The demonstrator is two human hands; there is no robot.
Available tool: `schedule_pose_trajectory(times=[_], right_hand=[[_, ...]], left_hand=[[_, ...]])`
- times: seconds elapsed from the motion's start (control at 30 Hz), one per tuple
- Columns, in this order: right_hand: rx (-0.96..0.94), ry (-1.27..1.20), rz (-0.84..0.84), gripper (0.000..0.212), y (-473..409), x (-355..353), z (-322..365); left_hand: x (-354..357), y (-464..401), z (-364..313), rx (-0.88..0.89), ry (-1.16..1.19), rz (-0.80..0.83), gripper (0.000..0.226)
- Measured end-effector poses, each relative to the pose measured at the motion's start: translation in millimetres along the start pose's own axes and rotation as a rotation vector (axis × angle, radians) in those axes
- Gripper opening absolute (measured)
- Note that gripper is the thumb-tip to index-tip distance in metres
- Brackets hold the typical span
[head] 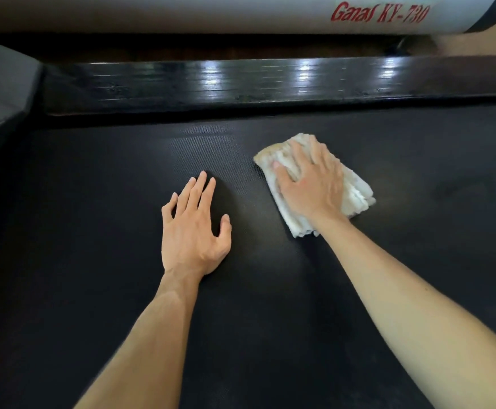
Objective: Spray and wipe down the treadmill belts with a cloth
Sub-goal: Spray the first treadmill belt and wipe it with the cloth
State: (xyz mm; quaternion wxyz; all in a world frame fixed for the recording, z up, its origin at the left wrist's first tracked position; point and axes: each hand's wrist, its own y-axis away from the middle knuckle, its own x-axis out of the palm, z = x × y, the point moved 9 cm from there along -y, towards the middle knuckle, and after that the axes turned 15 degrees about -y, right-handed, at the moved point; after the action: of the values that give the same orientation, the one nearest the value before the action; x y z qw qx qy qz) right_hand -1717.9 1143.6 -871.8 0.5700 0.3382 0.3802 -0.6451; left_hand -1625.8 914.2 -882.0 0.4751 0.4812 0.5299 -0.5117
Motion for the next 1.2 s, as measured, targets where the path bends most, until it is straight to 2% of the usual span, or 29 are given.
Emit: schedule_pose_trajectory(times=[0.1,0.2,0.37,0.5,0.57,0.7,0.83,0.9,1.03,1.2], right_hand=[[0.225,-0.010,-0.051,0.066,-23,-5,-33],[0.314,-0.014,-0.062,0.070,-46,5,-27],[0.140,0.006,-0.002,0.069,-49,12,-3],[-0.015,-0.002,0.131,0.069,-54,8,-6],[0.002,0.014,0.157,0.070,-69,7,-12],[0.129,0.010,0.081,0.067,-81,15,-6],[-0.116,0.000,0.128,0.066,-49,18,24],[-0.155,0.006,0.139,0.069,-31,14,18],[0.033,-0.014,0.056,0.071,-34,4,-12],[0.245,-0.016,-0.054,0.069,-52,14,-4]], left_hand=[[-1,0,-1,-0.007,-0.013,-0.006,0.072],[1,0,-1,-0.011,-0.019,-0.002,0.072],[3,1,1,-0.004,-0.021,0.002,0.072],[1,0,-1,0.001,-0.021,0.000,0.072],[1,0,0,-0.006,-0.021,0.003,0.072],[1,0,0,-0.015,-0.018,0.002,0.071],[1,-1,0,-0.010,-0.014,0.008,0.071],[1,-1,0,-0.011,-0.020,0.003,0.071],[0,-1,0,-0.007,-0.014,0.000,0.071],[0,-1,0,-0.012,-0.011,0.001,0.071]])
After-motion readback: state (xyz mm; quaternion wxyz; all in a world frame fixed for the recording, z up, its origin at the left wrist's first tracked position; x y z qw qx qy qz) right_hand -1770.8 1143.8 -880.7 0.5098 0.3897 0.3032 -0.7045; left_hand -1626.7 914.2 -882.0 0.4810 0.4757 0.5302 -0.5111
